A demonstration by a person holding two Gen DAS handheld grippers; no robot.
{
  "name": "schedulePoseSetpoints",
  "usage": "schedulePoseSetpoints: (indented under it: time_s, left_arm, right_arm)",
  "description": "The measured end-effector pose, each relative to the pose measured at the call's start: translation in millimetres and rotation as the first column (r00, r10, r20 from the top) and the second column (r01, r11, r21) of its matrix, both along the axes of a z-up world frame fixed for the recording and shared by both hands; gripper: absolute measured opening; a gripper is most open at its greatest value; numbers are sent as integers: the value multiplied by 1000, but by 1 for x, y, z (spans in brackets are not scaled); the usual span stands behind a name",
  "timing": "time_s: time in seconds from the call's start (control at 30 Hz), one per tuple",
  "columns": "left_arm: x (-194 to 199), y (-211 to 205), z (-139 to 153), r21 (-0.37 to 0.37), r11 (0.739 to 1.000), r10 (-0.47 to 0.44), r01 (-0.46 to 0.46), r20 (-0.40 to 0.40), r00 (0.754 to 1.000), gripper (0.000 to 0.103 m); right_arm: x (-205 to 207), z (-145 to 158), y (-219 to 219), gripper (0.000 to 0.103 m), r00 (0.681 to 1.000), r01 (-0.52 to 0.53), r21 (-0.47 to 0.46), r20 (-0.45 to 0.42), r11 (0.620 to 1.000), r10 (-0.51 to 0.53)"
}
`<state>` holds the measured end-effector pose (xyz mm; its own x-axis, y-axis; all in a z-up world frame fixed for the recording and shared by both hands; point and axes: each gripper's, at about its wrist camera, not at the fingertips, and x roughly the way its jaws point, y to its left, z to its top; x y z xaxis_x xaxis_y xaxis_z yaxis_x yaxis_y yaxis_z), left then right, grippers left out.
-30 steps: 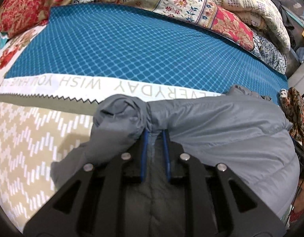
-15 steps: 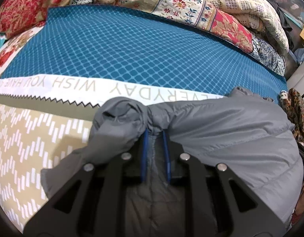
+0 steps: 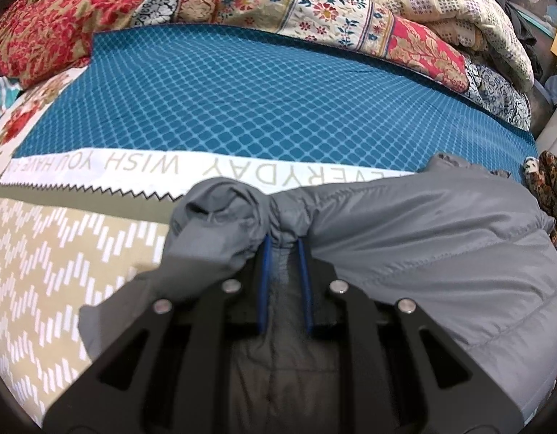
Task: Fold large clothes
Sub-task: 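Hold the grey jacket bundle pinched in both grippers on the bed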
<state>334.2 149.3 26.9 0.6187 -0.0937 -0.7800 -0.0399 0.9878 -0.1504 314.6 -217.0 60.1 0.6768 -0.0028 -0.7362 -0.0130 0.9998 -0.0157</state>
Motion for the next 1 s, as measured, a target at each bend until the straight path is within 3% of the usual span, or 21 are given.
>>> schedulePoseSetpoints:
  time_s: [1.0]
  left_arm:
    - [0, -2, -3, 30, 1000, 1, -1, 18, 1000, 16]
  right_arm:
    - [0, -1, 2, 61, 1000, 7, -18, 9, 1000, -7]
